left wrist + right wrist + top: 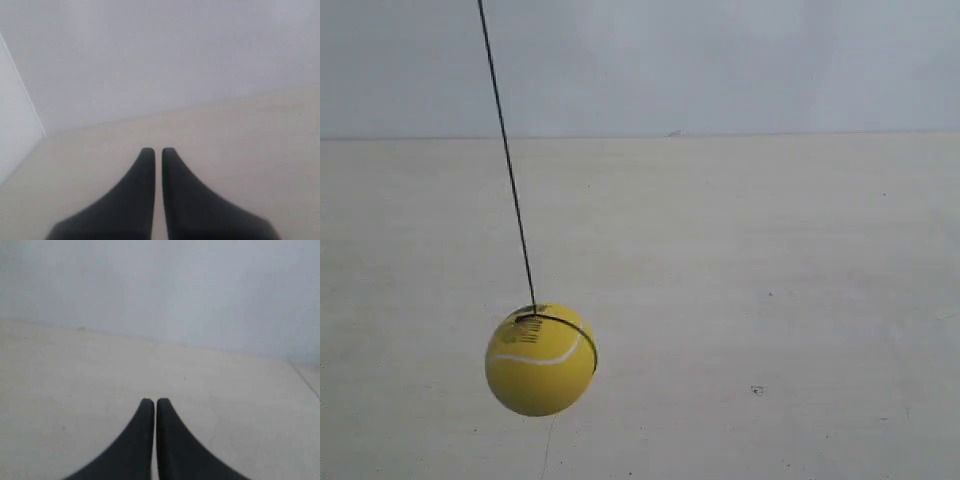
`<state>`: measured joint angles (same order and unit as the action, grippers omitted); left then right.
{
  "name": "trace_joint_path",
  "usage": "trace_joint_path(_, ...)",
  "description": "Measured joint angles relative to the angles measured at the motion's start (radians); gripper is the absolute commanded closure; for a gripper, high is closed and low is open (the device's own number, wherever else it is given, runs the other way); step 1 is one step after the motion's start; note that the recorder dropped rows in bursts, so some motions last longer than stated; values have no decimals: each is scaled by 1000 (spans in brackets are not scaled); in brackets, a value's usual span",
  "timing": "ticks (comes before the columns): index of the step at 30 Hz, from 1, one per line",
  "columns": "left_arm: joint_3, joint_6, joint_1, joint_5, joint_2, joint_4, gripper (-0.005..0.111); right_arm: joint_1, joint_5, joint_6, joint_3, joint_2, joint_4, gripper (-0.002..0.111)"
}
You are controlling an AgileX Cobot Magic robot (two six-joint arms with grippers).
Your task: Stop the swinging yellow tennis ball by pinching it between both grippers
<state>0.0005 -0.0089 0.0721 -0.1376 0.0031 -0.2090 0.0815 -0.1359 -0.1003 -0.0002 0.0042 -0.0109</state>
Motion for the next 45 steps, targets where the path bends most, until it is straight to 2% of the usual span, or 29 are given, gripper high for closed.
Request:
trace_joint_path(2, 0, -5, 0, 126, 0, -2, 102, 0, 118, 0, 0, 0, 0, 108)
trace_joint_path(8, 0, -82, 0, 367, 0, -4, 102, 0, 369, 89, 0, 0, 0, 108)
trace_joint_path(12, 0, -331, 0, 551, -1, -4, 102, 0, 485, 269, 0, 0, 0, 108)
trace_joint_path(16, 0, -611, 0, 626, -1, -73, 102, 0, 551, 437, 0, 0, -6, 108)
trace_joint_path(18, -2, -781, 0, 674, 5, -184, 102, 0, 553, 528, -5, 0, -49, 108)
trace_joint_path(20, -60, -1059, 0, 817, 86, -529, 102, 0, 560, 709, -69, 21, -232, 108)
trace_joint_path(21, -80, -1119, 0, 843, 110, -600, 102, 0, 565, 749, -86, 43, -281, 108)
trace_joint_path(22, -128, -1211, 0, 898, 180, -749, 102, 0, 569, 858, -128, 103, -421, 108)
trace_joint_path(23, -146, -1238, 0, 917, 220, -808, 102, 0, 569, 906, -147, 131, -483, 108)
trace_joint_path(24, -183, -1283, 0, 970, 304, -897, 102, 0, 577, 1025, -180, 204, -638, 108)
trace_joint_path(27, -215, -1306, 0, 1076, 460, -1006, 102, 0, 646, 1176, -206, 337, -864, 108)
trace_joint_path(31, -216, -1247, 0, 1109, 671, -1118, 102, 0, 840, 1252, -208, 524, -1120, 108)
trace_joint_path(37, -216, -1135, 2, 1247, 827, -1141, 102, 0, 1144, 1173, -208, 796, -1206, 108)
trace_joint_path(45, -217, -979, 2, 1256, 957, -1050, 102, 0, 1280, 970, -210, 1026, -1160, 108)
